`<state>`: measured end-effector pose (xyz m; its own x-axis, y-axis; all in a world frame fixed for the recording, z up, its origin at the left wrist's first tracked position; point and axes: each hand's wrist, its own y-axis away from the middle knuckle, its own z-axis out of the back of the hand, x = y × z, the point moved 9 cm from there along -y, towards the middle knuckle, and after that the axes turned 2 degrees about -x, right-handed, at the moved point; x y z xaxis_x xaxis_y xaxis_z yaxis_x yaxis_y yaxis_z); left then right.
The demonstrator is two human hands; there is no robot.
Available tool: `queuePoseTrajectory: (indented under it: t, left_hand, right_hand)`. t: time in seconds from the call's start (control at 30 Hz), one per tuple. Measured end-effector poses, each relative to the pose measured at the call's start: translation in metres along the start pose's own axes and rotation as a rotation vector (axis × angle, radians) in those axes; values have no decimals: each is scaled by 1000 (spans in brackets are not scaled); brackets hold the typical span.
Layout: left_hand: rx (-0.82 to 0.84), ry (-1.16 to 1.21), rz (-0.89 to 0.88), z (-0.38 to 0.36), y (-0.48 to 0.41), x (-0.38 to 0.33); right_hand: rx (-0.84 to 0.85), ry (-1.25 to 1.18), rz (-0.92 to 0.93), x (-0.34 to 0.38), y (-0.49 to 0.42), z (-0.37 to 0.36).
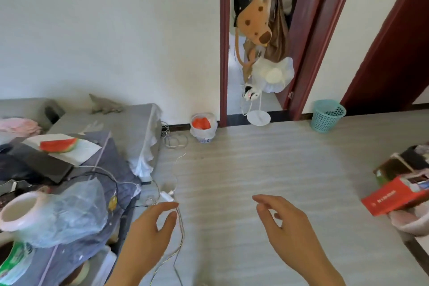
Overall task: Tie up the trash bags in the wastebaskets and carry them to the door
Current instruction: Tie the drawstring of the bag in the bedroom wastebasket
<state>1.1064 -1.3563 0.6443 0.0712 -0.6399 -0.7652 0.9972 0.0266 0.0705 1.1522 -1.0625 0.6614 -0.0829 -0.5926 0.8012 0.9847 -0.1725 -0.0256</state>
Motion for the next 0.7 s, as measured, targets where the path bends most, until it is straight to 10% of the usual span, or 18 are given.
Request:
queuePoseTrajectory:
  t: [0.7]
  left_hand:
    - [154,-131,2,-105,-588,-62]
  right_hand:
    - [74,1,-200,-83,-560,-62]
